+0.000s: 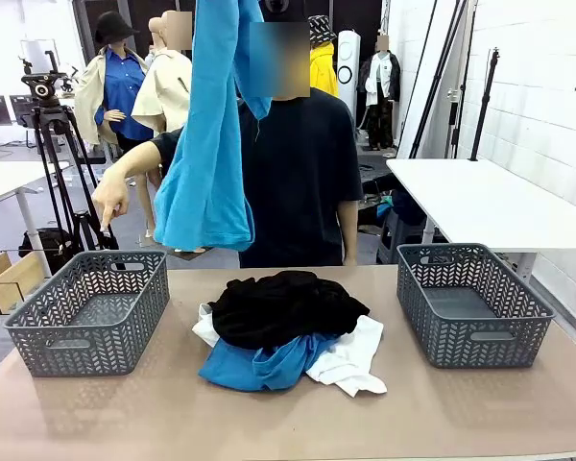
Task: Sort the tops and bottoms.
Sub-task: Sort the clothes according to human instructions.
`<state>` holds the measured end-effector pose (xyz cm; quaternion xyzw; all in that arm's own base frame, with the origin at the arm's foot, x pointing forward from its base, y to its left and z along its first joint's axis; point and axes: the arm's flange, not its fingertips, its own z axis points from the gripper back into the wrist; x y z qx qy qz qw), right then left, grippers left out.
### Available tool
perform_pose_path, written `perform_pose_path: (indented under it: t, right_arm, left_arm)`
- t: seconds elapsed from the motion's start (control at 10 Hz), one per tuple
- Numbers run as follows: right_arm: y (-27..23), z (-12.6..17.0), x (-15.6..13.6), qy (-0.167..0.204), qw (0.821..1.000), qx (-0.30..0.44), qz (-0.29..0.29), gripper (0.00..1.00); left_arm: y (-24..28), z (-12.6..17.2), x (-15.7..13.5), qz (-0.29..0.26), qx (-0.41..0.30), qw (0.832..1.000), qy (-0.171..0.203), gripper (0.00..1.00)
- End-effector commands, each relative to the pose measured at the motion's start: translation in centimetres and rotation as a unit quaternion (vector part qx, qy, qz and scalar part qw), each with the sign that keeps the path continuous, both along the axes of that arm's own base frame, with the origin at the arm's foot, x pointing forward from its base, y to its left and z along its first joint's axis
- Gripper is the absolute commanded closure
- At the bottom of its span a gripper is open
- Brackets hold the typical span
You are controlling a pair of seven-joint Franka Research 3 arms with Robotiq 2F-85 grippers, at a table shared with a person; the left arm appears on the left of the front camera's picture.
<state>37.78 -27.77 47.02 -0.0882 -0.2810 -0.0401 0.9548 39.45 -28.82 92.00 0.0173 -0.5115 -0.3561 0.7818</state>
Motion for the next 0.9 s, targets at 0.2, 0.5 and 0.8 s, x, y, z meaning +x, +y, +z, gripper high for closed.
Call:
perform_pose_path:
  t: [0.2, 0.5, 0.8]
  right_arm:
    - [-0.2, -0.2, 0.0, -0.001, 1.000, 0.004, -0.001, 0.00]
    - [-0.2, -0.2, 0.0, -0.001, 1.000, 0.004, -0.001, 0.00]
    - [-0.2, -0.2, 0.0, -0.001, 1.000, 0.004, -0.001, 0.00]
  left_arm:
    - [0.4, 0.5, -0.2, -0.004, -0.005, 1.000, -0.006, 1.00]
    - [0.4, 0.5, -0.2, -0.004, -0.005, 1.000, -0.006, 1.00]
    - [3.2, -0.1, 3.2, 0.037, 0.002, 0.999, -0.018, 1.00]
